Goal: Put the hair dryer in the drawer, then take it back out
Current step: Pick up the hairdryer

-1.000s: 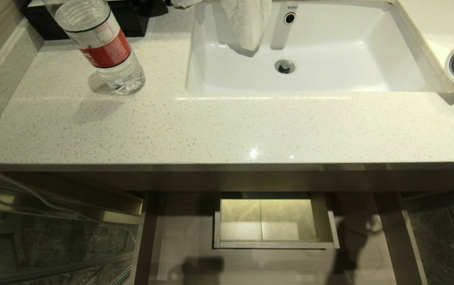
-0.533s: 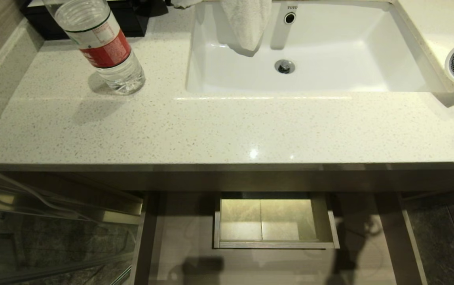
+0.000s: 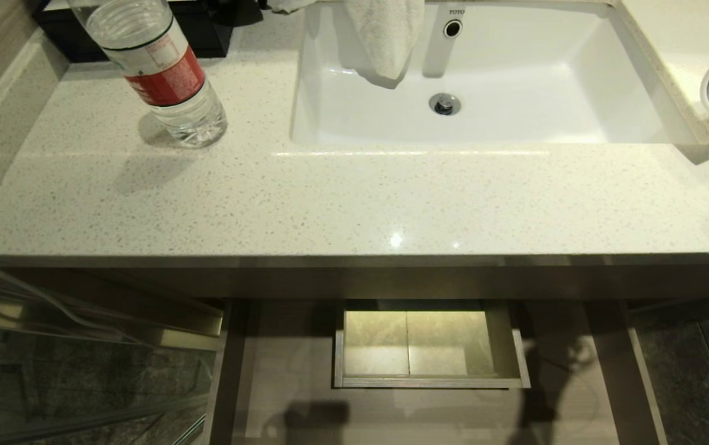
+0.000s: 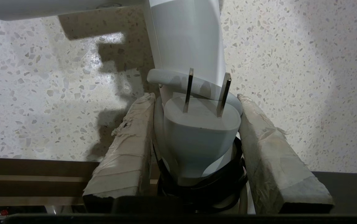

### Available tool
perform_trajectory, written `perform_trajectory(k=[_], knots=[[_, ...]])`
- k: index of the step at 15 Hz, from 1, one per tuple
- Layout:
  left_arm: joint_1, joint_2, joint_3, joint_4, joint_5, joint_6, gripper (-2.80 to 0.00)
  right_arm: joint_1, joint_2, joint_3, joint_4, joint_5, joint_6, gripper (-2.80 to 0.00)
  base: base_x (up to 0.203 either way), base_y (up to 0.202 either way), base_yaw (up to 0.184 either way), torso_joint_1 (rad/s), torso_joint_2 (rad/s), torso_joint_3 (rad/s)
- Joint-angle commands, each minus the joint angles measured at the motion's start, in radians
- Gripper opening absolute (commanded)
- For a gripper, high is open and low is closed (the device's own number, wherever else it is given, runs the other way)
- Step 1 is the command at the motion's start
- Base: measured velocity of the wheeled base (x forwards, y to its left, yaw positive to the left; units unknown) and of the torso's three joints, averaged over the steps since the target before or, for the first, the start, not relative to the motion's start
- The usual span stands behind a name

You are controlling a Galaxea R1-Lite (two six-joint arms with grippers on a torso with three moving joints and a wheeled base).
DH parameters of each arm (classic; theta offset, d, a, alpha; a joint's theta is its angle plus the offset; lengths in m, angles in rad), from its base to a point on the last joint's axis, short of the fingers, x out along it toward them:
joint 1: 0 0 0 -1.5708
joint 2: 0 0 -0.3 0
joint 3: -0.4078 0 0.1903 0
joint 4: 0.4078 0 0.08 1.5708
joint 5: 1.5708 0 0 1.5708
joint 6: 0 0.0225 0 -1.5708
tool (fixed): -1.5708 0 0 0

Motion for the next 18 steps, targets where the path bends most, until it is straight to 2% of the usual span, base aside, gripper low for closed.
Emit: perform_trajectory(k=[1, 5, 18], knots=[[0.0, 0.0, 0.0, 0.0, 0.0, 0.0, -2.8, 0.0, -0.018, -0.001, 0.004, 0.002, -0.001, -2.8, 0.0, 0.0, 0.0, 0.0, 0.0, 0.0], [-0.001, 0.0, 0.0, 0.0, 0.0, 0.0, -2.8, 0.001, -0.035, 0.013, 0.007, 0.004, 0.002, -2.8, 0.0, 0.0, 0.0, -0.104, 0.06, -0.049], [-0.001, 0.0, 0.0, 0.0, 0.0, 0.0, -2.8, 0.004, -0.05, 0.027, 0.004, 0.032, 0.002, -2.8, 0.0, 0.0, 0.0, -0.335, 0.11, -0.216]])
